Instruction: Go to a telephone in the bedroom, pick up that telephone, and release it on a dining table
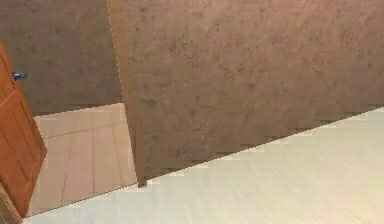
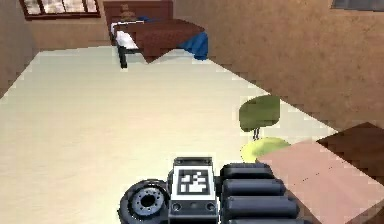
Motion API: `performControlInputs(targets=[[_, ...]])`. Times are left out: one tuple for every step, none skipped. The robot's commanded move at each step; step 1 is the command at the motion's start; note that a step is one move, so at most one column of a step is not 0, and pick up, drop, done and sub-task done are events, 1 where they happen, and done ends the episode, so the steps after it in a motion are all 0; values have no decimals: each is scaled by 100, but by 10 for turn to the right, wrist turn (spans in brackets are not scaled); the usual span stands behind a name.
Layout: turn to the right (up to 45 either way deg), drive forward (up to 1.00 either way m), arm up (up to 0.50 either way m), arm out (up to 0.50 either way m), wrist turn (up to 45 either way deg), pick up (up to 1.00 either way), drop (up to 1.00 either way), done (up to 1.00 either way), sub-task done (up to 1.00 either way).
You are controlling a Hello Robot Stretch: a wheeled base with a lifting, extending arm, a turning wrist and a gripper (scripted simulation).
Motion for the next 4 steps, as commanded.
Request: performControlInputs(targets=[[-240,0,0,0,0,0,0,0,0],[0,15,0,0,0,0,0,0,0],[-450,0,0,0,0,0,0,0,0],[-390,0,0,0,0,0,0,0,0]])
